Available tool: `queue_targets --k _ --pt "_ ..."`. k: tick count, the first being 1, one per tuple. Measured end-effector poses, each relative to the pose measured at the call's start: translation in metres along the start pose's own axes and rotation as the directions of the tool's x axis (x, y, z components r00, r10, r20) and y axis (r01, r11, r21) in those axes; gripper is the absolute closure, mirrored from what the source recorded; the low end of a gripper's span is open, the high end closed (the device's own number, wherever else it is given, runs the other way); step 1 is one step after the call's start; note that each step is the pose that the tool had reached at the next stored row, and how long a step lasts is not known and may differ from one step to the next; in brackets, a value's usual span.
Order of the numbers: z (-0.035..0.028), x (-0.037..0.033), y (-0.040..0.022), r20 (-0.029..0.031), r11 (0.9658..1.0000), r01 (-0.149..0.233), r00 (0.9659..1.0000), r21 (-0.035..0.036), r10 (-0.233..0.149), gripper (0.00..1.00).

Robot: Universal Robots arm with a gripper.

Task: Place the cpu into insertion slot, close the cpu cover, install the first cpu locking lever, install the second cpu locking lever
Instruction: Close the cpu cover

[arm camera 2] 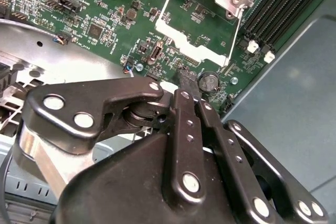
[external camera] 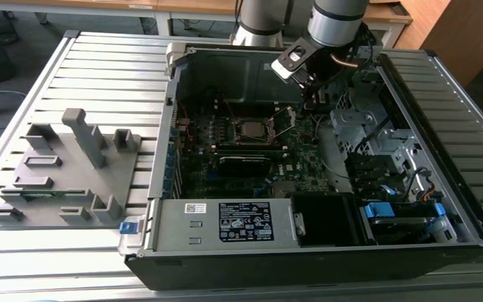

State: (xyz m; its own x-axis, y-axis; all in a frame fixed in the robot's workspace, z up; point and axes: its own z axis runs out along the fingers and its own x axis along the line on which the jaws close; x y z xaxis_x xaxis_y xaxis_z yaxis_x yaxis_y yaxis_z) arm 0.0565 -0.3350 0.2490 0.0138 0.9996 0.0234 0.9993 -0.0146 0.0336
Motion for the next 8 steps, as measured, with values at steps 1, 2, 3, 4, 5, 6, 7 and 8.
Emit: queue_targets --k 1,2,3,4,5,6,7,8 --pt "0.0004 0.0 0.0 0.0001 1.0 0.0 1.0 0.0 0.0 0.89" --pt "0.0003 0.0 0.0 0.0003 1.0 0.0 1.0 0.0 0.0 0.89" --pt "0.0003 0.0 0.0 0.0003 1.0 0.0 1.0 0.0001 0.0 0.89" --pt "0.0004 0.0 0.0 0.0004 1.0 0.0 1.0 0.0001 0.0 0.89" --pt "0.0009 0.0 0.0 -0.0002 1.0 0.0 1.0 -0.0001 0.0 0.89" --pt "0.0019 0.0 -0.0001 -0.0002 1.0 0.0 1.0 0.0 0.0 0.89" --pt "0.003 0.0 -0.0001 0.0 1.0 0.0 1.0 0.0 0.0 0.89" --pt "0.004 -0.0001 -0.0001 0.0005 1.0 0.0 1.0 0.0 0.0 0.89"
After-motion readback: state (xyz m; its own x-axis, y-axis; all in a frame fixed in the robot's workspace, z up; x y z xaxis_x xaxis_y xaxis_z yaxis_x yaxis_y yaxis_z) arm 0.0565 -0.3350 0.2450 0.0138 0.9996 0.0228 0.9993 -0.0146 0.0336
